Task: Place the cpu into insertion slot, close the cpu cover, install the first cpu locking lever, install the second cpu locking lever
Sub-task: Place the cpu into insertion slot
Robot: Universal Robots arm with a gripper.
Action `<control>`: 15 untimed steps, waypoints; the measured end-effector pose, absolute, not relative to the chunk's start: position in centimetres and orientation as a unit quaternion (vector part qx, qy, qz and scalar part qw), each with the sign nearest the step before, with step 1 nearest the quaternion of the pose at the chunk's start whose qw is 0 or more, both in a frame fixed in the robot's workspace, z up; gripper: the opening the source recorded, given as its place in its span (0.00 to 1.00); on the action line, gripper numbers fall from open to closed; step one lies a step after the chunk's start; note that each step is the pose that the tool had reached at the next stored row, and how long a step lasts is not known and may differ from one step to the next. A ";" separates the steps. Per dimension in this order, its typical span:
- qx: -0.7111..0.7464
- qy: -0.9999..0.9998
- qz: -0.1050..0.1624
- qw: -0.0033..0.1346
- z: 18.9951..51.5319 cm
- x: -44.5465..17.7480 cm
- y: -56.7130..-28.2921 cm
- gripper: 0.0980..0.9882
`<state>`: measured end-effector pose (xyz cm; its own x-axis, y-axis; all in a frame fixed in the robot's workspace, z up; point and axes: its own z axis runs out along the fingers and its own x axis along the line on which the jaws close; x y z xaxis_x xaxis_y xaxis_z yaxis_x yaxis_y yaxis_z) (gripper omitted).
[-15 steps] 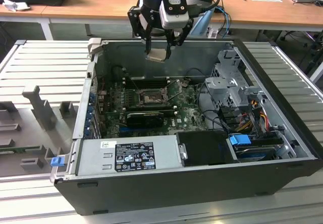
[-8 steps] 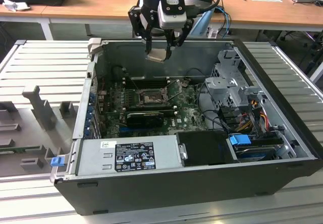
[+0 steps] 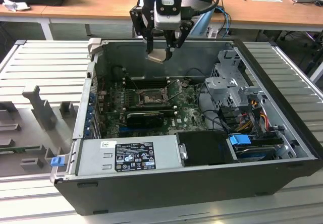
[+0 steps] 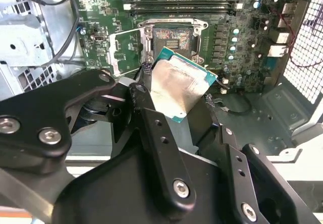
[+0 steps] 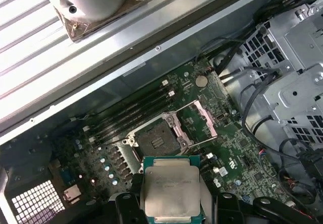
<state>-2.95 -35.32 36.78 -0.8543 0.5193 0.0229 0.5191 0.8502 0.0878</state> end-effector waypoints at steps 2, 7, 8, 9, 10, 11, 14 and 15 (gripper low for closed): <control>0.287 0.957 0.045 0.002 36.7 -3.0 -35.3 0.48; 0.344 0.938 0.045 0.004 36.5 -3.0 -35.3 0.48; 0.354 0.934 0.045 0.005 36.4 -3.0 -35.3 0.48; 0.362 0.931 0.045 0.005 36.4 -3.0 -35.3 0.48; 0.367 0.929 0.044 0.006 36.4 -3.0 -35.3 0.48; 0.375 0.926 0.044 0.006 36.3 -2.9 -35.3 0.48; 0.398 0.916 0.044 0.007 36.2 -3.0 -35.3 0.48; 0.403 0.914 0.044 0.007 36.2 -3.0 -35.3 0.48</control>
